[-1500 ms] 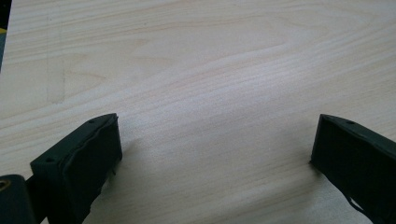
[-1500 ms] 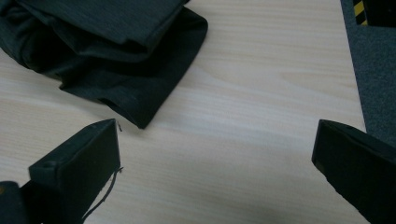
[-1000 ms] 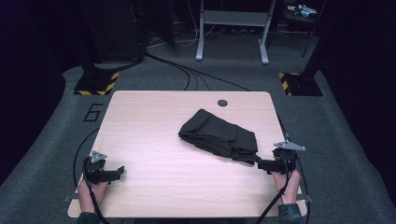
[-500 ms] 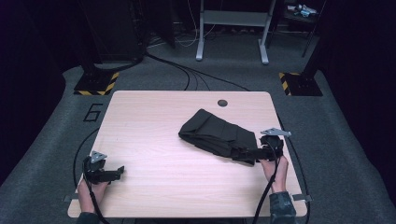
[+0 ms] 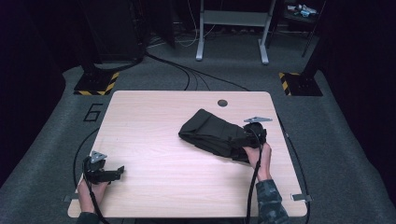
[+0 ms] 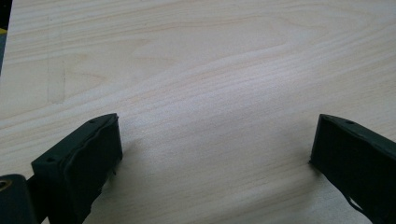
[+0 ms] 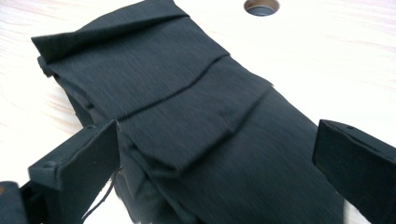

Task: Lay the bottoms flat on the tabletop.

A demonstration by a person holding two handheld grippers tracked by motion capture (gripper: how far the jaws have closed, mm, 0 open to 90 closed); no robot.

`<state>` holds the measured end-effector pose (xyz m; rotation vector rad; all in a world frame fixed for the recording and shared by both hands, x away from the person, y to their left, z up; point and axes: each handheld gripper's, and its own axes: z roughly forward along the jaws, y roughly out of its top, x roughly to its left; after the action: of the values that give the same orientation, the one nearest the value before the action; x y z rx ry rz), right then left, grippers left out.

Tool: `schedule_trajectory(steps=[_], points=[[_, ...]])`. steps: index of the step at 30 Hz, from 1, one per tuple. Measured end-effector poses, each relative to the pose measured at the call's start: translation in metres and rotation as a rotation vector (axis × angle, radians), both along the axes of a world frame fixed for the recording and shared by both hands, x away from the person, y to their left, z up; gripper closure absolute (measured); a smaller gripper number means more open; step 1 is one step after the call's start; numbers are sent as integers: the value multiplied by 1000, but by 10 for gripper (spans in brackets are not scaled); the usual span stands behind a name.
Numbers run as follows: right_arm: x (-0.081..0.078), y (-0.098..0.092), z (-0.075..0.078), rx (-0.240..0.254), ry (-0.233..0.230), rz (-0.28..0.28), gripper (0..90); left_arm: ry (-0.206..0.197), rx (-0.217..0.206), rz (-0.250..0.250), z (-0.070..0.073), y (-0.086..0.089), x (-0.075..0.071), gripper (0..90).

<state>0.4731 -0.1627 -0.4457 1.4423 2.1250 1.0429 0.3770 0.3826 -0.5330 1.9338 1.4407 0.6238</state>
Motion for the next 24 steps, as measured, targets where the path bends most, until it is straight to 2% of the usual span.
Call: schedule_trajectory(steps=[3,11,13,14,15,19,24], points=[[10,10,-3,-14,9,2,1,-1,1,0,0,0,0,17],[40,33,-23,-25,91,-11,0,-4,0,0,0,0,0,22],[45,38,-31,-36,138,-19,0,-5,2,-2,0,0,0,23],[48,38,-36,-40,149,-3,0,-3,0,-1,0,-1,-1,23],[50,38,-40,-29,166,-8,0,-2,1,-1,0,0,-1,23],[53,35,-50,-8,182,6,0,-4,0,-3,0,-1,-1,24],[52,36,-51,-16,189,15,2,-6,2,-4,0,-1,-1,26]])
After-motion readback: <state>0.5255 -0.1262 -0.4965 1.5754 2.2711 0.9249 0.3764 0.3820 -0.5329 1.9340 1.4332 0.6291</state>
